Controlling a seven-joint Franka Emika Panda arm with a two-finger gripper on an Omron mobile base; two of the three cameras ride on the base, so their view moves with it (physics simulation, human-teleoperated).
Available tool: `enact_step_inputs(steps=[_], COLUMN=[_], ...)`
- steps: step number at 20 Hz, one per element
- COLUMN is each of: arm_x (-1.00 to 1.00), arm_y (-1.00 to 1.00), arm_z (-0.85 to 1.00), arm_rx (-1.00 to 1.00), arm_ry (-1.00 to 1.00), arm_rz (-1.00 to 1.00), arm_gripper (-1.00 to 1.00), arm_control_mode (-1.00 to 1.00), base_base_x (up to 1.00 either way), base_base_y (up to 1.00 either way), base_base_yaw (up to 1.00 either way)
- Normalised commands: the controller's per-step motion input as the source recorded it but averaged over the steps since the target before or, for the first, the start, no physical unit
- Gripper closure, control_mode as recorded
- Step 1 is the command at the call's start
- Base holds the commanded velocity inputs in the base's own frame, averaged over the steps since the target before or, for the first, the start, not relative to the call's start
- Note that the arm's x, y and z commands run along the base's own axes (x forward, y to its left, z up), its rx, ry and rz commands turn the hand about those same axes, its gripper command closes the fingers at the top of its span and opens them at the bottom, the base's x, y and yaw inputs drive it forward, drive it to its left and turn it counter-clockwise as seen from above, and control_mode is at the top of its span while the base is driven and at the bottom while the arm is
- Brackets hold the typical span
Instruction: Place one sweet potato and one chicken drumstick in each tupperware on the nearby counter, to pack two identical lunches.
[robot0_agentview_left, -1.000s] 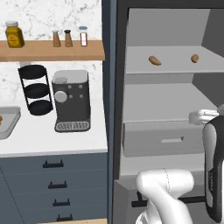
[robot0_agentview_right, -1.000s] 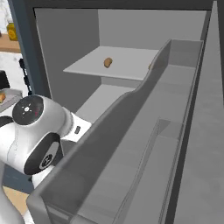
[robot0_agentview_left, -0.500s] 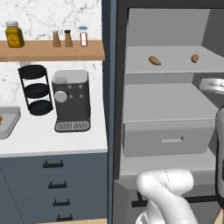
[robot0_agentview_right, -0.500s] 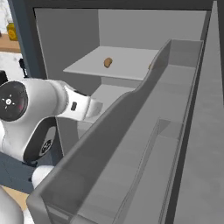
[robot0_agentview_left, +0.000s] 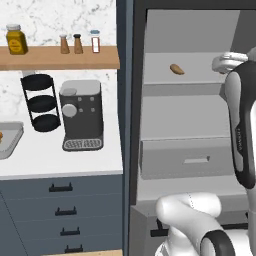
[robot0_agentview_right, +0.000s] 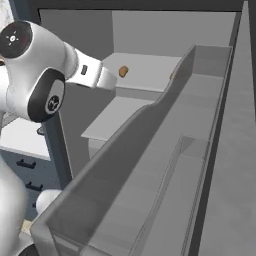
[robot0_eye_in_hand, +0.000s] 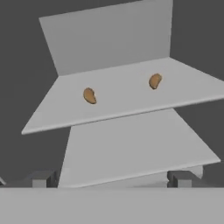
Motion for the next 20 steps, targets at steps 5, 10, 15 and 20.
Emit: enact_step_inputs(steps=[5,10,15,20], arm_x=[0.79,0.84,1.00,1.00], arm_y=[0.10,0.16,0.18,0.01], arm_z=[-0.45,-0.27,-0.10,0.00], arm_rx=[-0.06,0.00,0.00,0.00], arm_ry=[0.00,0.00,0.06,0.10], arm_rz=[0.17,0.20,0.05,0.00], arm_gripper=[-1.00,-1.00,-1.00,-1.00], arm_control_mode=[-1.00,-1.00,-1.00,-1.00], base_base_x=[0.00,0.00,0.00,0.00], base_base_y=[0.00,0.00,0.00,0.00], base_base_yaw=[0.00,0.00,0.00,0.00])
